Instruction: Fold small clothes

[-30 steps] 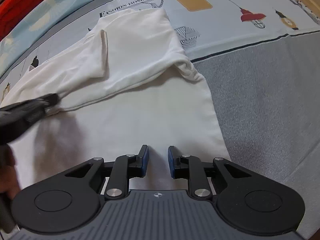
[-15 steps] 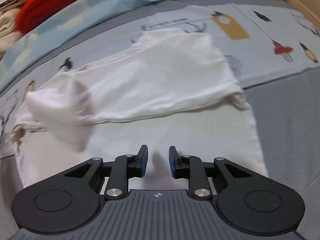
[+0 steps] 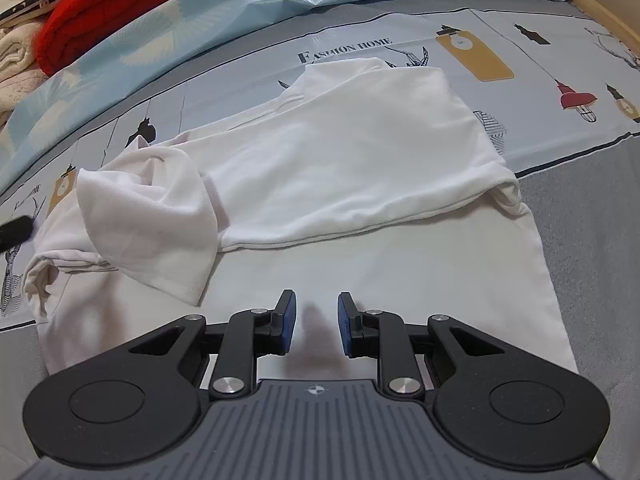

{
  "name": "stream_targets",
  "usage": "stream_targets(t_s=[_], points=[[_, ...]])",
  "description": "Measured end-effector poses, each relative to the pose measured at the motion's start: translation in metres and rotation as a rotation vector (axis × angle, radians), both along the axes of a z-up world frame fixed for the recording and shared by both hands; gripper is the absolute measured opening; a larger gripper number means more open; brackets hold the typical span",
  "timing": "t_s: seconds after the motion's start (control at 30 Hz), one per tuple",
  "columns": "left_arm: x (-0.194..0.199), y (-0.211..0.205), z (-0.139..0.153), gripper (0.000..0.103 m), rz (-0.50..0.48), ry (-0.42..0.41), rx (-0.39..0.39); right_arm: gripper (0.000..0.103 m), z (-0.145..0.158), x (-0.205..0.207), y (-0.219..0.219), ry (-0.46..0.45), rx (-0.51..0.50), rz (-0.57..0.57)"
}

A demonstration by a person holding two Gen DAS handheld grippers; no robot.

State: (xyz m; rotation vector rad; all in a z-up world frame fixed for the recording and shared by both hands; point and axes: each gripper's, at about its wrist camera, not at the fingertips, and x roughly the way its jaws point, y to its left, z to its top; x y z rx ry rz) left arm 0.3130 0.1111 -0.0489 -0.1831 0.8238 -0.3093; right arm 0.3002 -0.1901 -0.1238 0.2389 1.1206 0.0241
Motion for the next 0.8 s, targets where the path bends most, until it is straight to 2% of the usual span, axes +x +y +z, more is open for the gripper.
stream_targets(t_s=[0.03,0.17,0.2,0.23,0.27,0.33,0.4,0.47,0.5,0.53,0.6,0.63,0.67,0.7,0.73,0.77,0.8], points=[[0.003,-0.009,-0.003,0.027,-0.005,-0.004,0.023,0.024,0.0,0.001,-0.002,0.0,-0.003,0.0],[0.018,-0.035,-0.017,0.027,-0.035,0.041,0.031,0.024,-0.005,0.003,-0.015,0.018,-0.002,-0.02],[0.025,-0.04,-0.02,0.022,-0.042,0.05,0.062,0.024,-0.006,0.004,-0.018,0.025,0.001,-0.023],[0.027,-0.047,-0.022,0.007,-0.049,0.051,0.086,0.024,-0.007,0.004,-0.019,0.028,0.002,-0.025],[0.028,-0.051,-0.022,0.006,-0.06,0.057,0.089,0.024,-0.007,0.005,-0.021,0.032,0.005,-0.026],[0.029,-0.051,-0.017,0.006,-0.072,0.048,0.076,0.024,-0.008,0.006,-0.021,0.036,0.007,-0.026],[0.027,-0.03,0.0,0.005,-0.031,-0.001,-0.003,0.024,-0.009,0.008,-0.021,0.037,0.011,-0.025],[0.023,0.024,0.014,0.005,0.146,-0.044,-0.133,0.024,-0.008,0.008,-0.019,0.036,0.018,-0.021],[0.019,0.06,0.019,0.006,0.312,-0.056,-0.16,0.024,-0.008,0.009,-0.016,0.035,0.021,-0.016],[0.008,0.103,0.023,0.006,0.557,-0.06,-0.16,0.024,-0.007,0.009,-0.014,0.035,0.024,-0.007],[-0.039,0.188,0.025,0.006,1.13,-0.026,-0.12,0.024,-0.007,0.009,-0.009,0.035,0.031,0.009],[-0.07,0.225,0.027,0.007,1.386,-0.026,-0.056,0.024,-0.006,0.01,-0.008,0.033,0.034,0.013],[-0.088,0.244,0.03,0.007,1.51,-0.035,0.01,0.024,-0.005,0.01,-0.006,0.031,0.035,0.017],[-0.1,0.259,0.033,0.007,1.566,-0.047,0.048,0.024,-0.004,0.01,-0.005,0.028,0.034,0.019],[-0.109,0.268,0.035,0.01,1.563,-0.071,0.012,0.024,-0.003,0.01,-0.004,0.025,0.031,0.019],[-0.113,0.271,0.035,0.022,1.532,-0.097,-0.052,0.024,-0.003,0.01,-0.004,0.024,0.031,0.02],[-0.112,0.27,0.033,0.028,1.473,-0.119,-0.123,0.024,-0.002,0.009,-0.003,0.023,0.032,0.024]])
